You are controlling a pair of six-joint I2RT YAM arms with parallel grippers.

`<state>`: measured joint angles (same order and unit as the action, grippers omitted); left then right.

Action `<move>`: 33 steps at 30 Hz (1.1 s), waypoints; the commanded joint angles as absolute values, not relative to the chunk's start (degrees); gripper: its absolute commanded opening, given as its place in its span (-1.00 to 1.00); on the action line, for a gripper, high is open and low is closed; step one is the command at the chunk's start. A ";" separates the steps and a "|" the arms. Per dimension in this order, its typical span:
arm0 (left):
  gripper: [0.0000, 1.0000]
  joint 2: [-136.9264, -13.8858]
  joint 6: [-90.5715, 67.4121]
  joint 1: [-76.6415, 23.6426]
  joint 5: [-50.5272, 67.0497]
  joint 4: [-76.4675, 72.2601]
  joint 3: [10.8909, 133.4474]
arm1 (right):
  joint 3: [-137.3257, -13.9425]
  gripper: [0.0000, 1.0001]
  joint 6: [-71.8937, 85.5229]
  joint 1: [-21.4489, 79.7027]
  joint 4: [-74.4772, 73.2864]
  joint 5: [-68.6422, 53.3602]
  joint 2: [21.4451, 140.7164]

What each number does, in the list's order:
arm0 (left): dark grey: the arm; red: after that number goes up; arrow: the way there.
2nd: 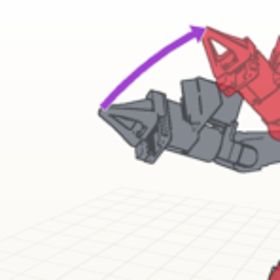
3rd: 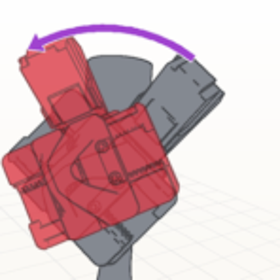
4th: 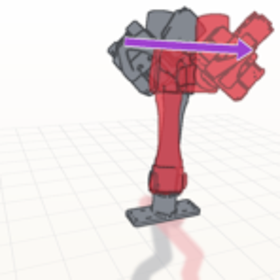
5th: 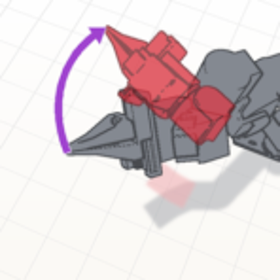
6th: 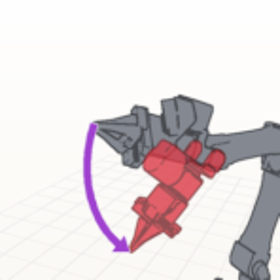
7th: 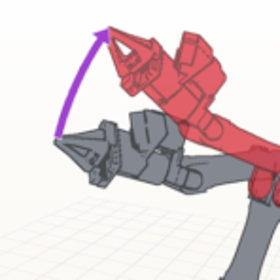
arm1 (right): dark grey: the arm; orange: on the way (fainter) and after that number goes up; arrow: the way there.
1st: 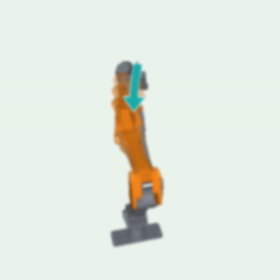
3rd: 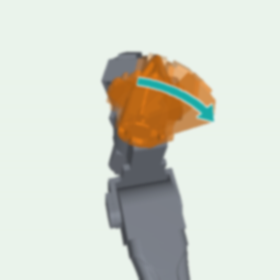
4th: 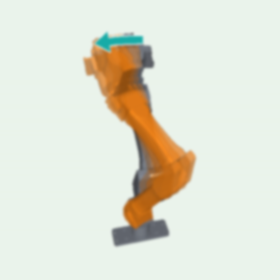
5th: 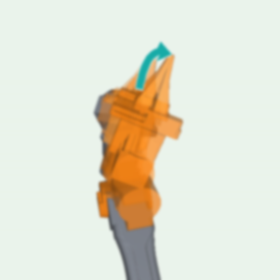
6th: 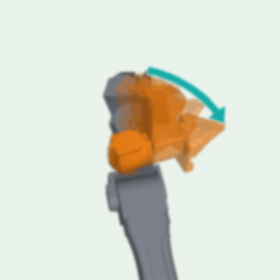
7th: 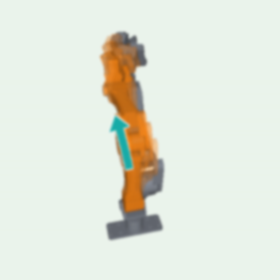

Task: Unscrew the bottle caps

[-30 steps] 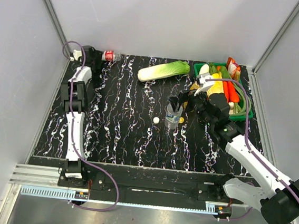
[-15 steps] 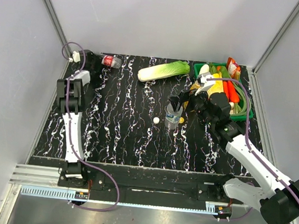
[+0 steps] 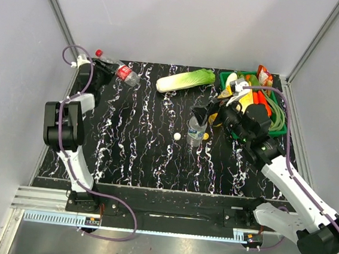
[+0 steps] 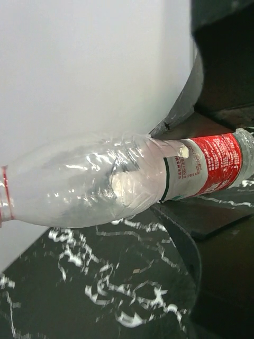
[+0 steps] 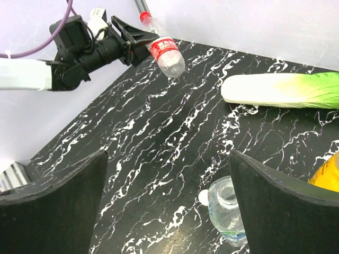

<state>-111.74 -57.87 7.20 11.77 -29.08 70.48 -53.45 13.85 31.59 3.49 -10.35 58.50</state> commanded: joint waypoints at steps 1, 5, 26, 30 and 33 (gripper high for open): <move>-0.10 -105.04 -58.18 4.58 16.26 -40.67 63.12 | -57.04 0.99 15.99 31.29 3.69 -12.83 57.57; -0.11 -99.77 -55.74 1.94 19.07 -38.94 59.42 | -58.36 0.99 16.96 31.29 2.64 -14.94 58.27; -0.04 -70.06 -22.86 -14.14 39.11 3.41 53.70 | -65.31 0.99 28.20 29.80 3.41 -33.04 68.02; -0.04 -66.19 -19.87 -19.24 40.60 6.41 53.88 | -64.16 0.99 35.49 28.83 10.97 -38.83 71.71; -0.04 -63.47 -19.42 -21.26 41.22 7.12 53.26 | -63.90 0.99 38.49 28.21 13.62 -41.13 74.26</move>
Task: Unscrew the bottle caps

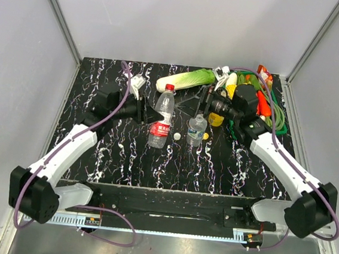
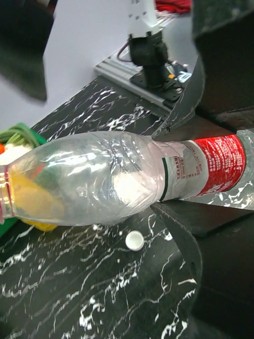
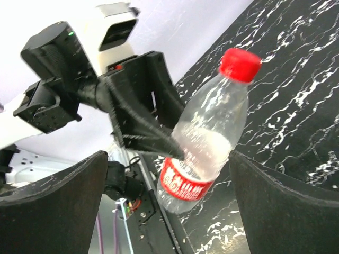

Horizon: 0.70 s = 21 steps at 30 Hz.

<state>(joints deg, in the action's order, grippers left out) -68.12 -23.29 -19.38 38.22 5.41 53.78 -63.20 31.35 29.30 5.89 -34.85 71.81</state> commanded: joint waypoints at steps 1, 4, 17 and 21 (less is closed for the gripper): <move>-0.04 -62.50 -19.25 -21.70 41.66 7.29 53.17 | -63.72 0.99 39.28 27.86 14.67 -41.48 74.96; -0.04 -60.56 -19.51 -23.37 41.92 7.38 52.65 | -63.02 0.99 42.09 27.51 18.53 -43.33 76.37; -0.07 -59.15 -21.97 -28.91 44.21 6.51 53.17 | -59.68 0.60 50.18 26.90 32.51 -46.67 79.28; -0.06 -58.80 -21.80 -29.27 44.65 6.68 53.17 | -58.98 -0.26 50.89 26.72 33.92 -46.76 78.58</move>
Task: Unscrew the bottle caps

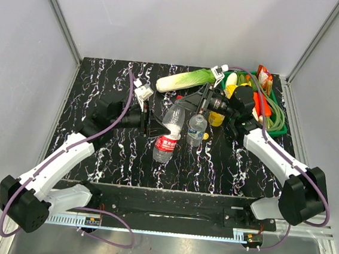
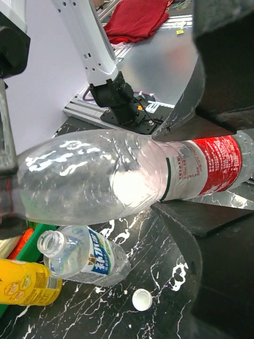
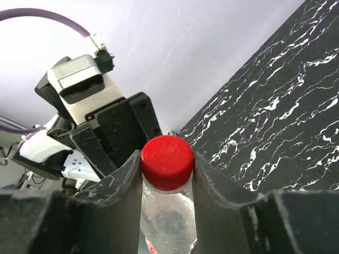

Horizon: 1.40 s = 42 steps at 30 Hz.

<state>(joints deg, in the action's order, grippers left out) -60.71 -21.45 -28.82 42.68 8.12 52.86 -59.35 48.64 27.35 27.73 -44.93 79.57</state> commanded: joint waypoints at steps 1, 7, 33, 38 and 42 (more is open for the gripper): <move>-0.05 -58.71 -21.71 -29.18 44.56 6.85 53.17 | -58.89 -0.44 50.80 26.72 34.10 -46.76 78.23; 0.12 -57.57 -21.88 -29.18 42.98 7.12 52.38 | -58.71 -1.00 49.84 26.63 33.22 -46.58 76.82; 0.98 -61.17 -28.21 -34.80 44.39 -4.39 47.37 | -57.92 -1.00 41.84 26.54 25.32 -38.85 69.96; 0.78 -61.61 -28.04 -35.16 44.56 -4.39 47.55 | -57.22 -1.00 41.66 26.54 25.22 -37.36 69.00; 0.64 -62.40 -28.12 -35.42 44.03 -5.27 47.02 | -56.43 -1.00 41.31 26.54 25.31 -35.60 67.77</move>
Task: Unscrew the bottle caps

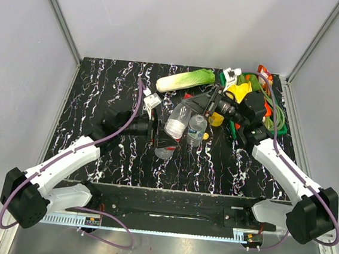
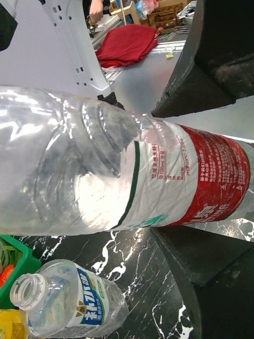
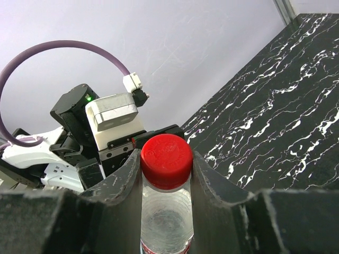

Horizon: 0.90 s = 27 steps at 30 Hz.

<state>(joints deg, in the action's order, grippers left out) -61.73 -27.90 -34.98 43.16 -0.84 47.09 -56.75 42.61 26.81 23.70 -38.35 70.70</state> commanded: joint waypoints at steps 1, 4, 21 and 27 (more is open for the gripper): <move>0.61 -62.75 -28.04 -35.59 43.95 -5.27 46.93 | -56.16 -1.00 41.31 26.54 25.31 -34.99 67.42; 0.53 -63.63 -28.04 -35.86 43.51 -5.54 46.50 | -55.46 -1.00 41.31 26.46 25.31 -34.19 66.54; -0.27 -59.95 -24.00 -36.12 32.27 -0.09 46.76 | -55.28 0.53 40.17 25.84 23.73 -33.05 64.95; -0.35 -56.52 -20.22 -37.26 19.89 9.57 47.63 | -56.07 0.99 37.71 25.84 19.26 -29.89 63.81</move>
